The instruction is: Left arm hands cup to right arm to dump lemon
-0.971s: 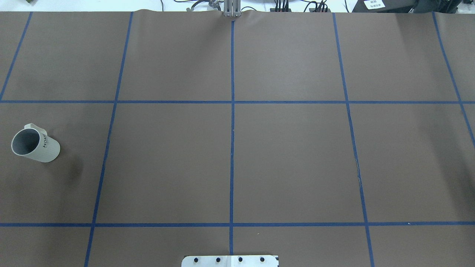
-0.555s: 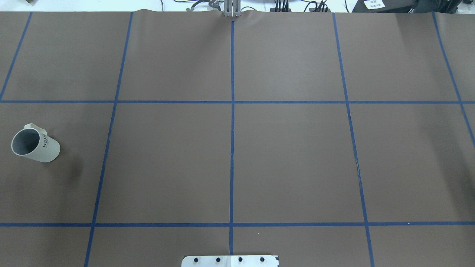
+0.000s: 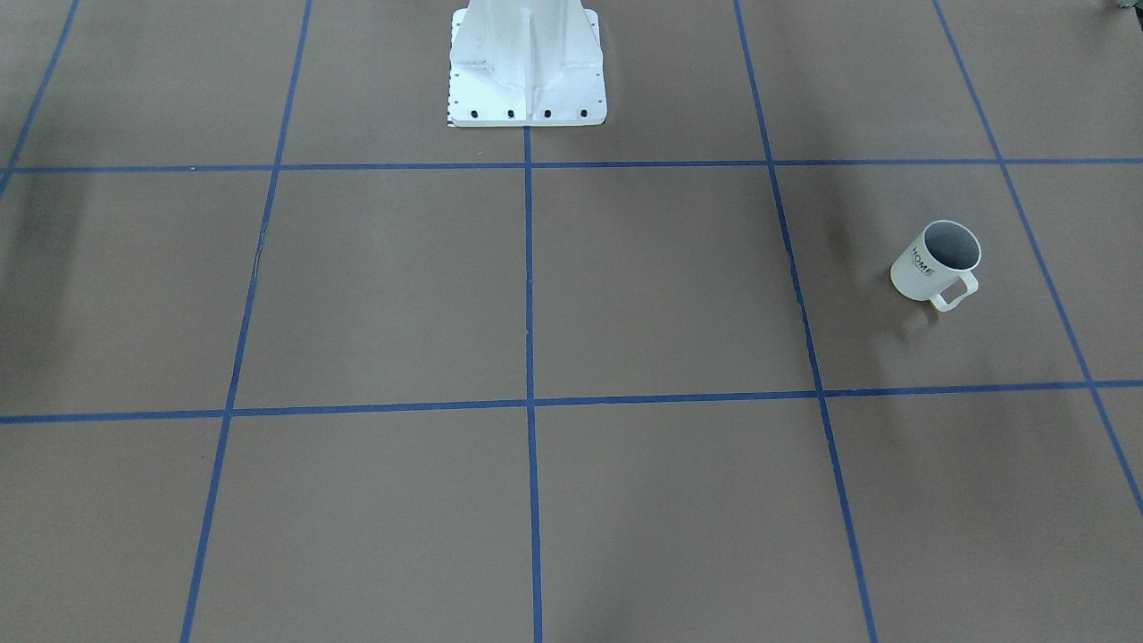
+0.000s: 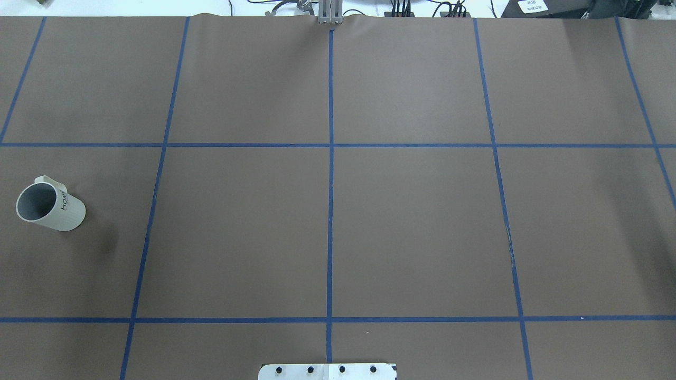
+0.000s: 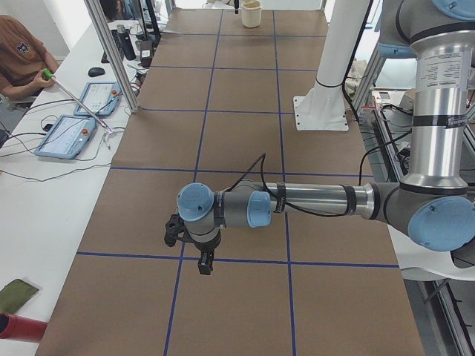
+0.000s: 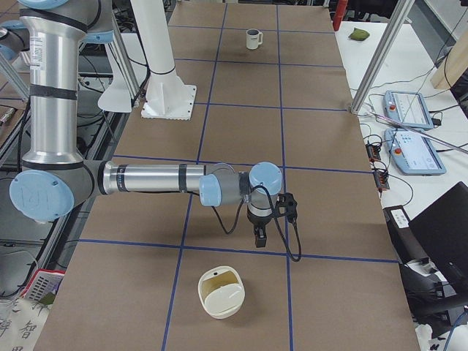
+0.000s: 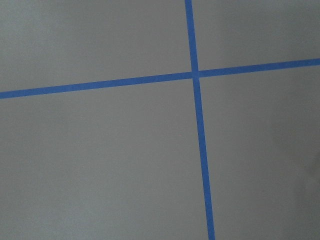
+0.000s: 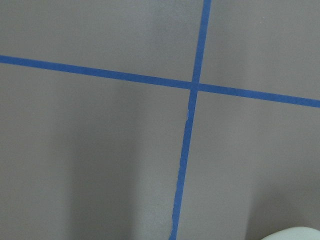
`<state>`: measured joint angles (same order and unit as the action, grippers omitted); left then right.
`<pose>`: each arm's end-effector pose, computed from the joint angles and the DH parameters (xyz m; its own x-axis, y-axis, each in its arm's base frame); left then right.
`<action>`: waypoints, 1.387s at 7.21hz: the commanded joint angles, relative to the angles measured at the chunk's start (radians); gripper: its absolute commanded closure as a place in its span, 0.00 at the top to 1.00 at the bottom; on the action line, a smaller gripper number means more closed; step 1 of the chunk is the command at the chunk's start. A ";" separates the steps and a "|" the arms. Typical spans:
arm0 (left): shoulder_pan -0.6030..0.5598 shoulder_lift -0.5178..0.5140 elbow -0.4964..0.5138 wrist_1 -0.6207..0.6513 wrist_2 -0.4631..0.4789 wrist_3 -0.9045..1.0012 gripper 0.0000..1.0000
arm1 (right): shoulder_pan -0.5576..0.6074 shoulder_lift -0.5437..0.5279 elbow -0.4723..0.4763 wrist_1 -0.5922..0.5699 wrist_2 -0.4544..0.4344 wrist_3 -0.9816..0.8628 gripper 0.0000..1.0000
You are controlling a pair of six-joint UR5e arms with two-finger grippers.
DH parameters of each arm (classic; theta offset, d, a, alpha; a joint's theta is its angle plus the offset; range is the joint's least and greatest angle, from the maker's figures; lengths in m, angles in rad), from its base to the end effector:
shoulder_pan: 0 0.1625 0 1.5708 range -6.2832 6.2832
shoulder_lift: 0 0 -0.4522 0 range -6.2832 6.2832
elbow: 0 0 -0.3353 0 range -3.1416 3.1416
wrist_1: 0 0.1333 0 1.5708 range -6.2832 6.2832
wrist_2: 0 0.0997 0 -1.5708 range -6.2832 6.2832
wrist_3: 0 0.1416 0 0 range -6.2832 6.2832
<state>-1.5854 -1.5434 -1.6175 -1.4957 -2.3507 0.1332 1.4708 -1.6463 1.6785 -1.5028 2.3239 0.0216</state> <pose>-0.0398 -0.4162 0.7141 0.7060 0.0834 -0.7033 -0.0799 0.9961 0.0380 -0.0047 -0.4121 0.6954 0.7211 -0.1195 0.6825 0.0838 0.9928 0.0853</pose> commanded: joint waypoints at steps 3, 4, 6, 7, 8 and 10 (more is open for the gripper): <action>-0.002 -0.010 -0.009 0.020 0.001 0.000 1.00 | 0.022 0.068 0.003 -0.135 -0.008 -0.020 1.00; -0.004 -0.007 -0.018 0.020 0.002 0.000 1.00 | 0.025 0.063 0.004 -0.139 -0.003 -0.020 1.00; -0.004 -0.006 -0.019 0.022 0.001 -0.001 1.00 | 0.034 0.057 0.004 -0.140 0.003 -0.034 1.00; -0.004 -0.007 -0.024 0.022 -0.001 -0.062 1.00 | 0.034 0.056 0.004 -0.140 0.005 -0.048 1.00; -0.004 -0.004 -0.024 0.020 -0.004 -0.079 1.00 | 0.034 0.057 0.006 -0.149 0.005 -0.048 1.00; -0.004 -0.001 -0.024 0.017 -0.007 -0.080 1.00 | 0.033 0.059 0.023 -0.197 0.002 -0.049 1.00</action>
<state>-1.5892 -1.5467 -1.6410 -1.4775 -2.3556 0.0584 1.5039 -1.5872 1.6925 -1.6780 2.3271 -0.0262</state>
